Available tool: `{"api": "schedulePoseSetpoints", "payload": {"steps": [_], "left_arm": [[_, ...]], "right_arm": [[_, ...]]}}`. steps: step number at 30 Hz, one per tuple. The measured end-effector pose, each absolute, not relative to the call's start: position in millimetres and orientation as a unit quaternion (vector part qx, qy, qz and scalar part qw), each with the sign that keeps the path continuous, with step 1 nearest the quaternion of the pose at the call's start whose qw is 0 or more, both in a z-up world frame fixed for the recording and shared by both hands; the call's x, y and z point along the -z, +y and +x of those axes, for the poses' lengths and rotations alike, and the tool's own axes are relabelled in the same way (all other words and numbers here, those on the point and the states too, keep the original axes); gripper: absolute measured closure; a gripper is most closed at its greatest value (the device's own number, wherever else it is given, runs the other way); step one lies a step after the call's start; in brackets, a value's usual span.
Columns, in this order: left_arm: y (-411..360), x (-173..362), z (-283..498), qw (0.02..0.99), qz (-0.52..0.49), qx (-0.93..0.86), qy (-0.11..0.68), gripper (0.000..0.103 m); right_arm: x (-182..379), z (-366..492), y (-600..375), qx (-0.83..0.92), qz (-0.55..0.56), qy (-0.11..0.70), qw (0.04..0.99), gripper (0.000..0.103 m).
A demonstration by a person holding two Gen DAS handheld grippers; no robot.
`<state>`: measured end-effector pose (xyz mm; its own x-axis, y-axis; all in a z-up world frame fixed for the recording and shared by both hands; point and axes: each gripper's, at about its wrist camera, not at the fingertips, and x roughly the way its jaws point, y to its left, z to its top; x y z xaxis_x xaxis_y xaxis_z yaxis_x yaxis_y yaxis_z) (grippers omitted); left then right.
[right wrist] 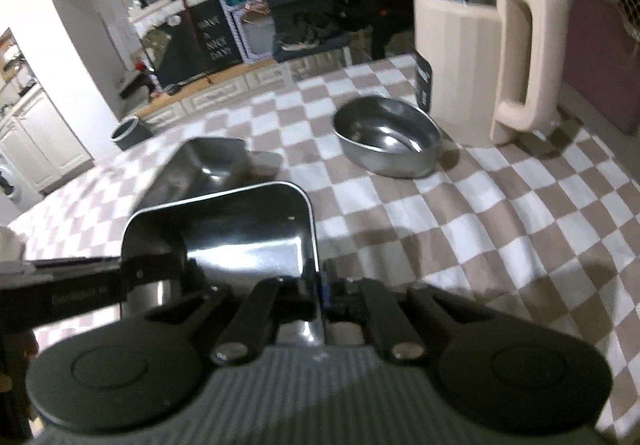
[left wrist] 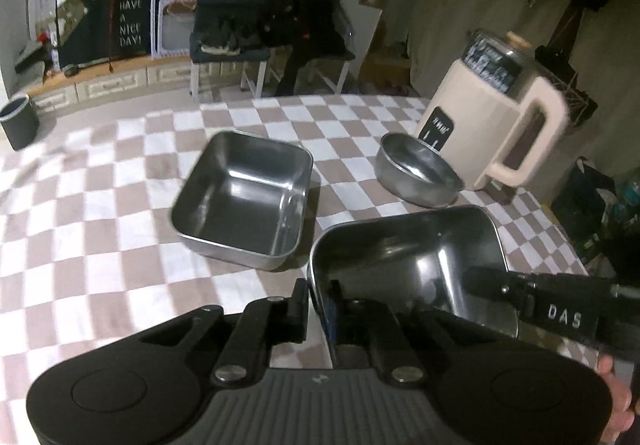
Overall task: Organize plates and bowls
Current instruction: 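Close both grippers on the steel tray's rim, then lift the steel tray with both grippers and carry it toward the nested bowls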
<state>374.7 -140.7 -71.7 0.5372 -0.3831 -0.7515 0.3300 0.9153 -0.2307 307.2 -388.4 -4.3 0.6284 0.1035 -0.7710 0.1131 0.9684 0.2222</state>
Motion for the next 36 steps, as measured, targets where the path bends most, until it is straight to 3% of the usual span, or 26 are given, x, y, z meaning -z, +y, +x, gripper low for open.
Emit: {"api": "schedulePoseSetpoints", "payload": {"steps": [13,36], "left_arm": [[-113.3,22.3,276.1,0.887,-0.031,0.221,0.405,0.083],[-136.0,92.6,248.1,0.82,-0.002,0.269,0.505,0.081]], "right_arm": [[-50.1,244.8,-379.2,-0.045,0.117,0.405,0.905,0.094],[-12.9,206.0,-358.0,-0.054,-0.038,0.515,0.855,0.095]]}}
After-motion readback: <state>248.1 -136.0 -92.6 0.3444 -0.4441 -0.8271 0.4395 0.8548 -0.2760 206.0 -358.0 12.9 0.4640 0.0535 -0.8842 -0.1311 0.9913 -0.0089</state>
